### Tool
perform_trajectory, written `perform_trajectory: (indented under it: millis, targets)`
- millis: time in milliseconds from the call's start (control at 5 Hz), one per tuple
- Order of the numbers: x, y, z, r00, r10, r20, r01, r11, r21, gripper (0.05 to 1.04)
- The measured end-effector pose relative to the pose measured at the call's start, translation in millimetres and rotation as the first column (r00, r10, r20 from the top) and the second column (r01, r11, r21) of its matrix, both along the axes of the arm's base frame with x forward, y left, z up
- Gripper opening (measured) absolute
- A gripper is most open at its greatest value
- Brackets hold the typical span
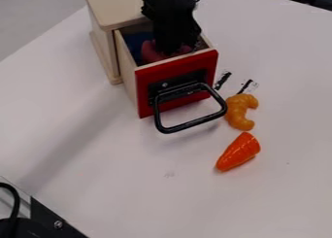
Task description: Move the red thing to out the upper table
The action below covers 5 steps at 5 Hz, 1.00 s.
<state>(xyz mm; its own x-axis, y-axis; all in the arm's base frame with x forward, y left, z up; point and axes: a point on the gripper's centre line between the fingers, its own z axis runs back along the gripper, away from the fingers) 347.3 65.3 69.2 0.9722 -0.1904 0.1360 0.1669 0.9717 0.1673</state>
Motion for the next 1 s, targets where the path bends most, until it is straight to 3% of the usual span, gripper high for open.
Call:
perform_trajectory:
  millis: [400,600,800,1000]
  targets:
    - [-4,-4,10.8,1.000,0.008,0.014,-0.008,1.000,-0.012,0.079]
    - [-7,-7,29.8,0.999,0.001,0.046,-0.001,1.000,-0.019,0.079]
    - [-15,-8,58.8,0.993,-0.003,0.117,0.004,1.000,-0.008,0.079]
    - [-27,-7,75.0,0.987,0.001,0.159,0.000,1.000,-0.007,0.079]
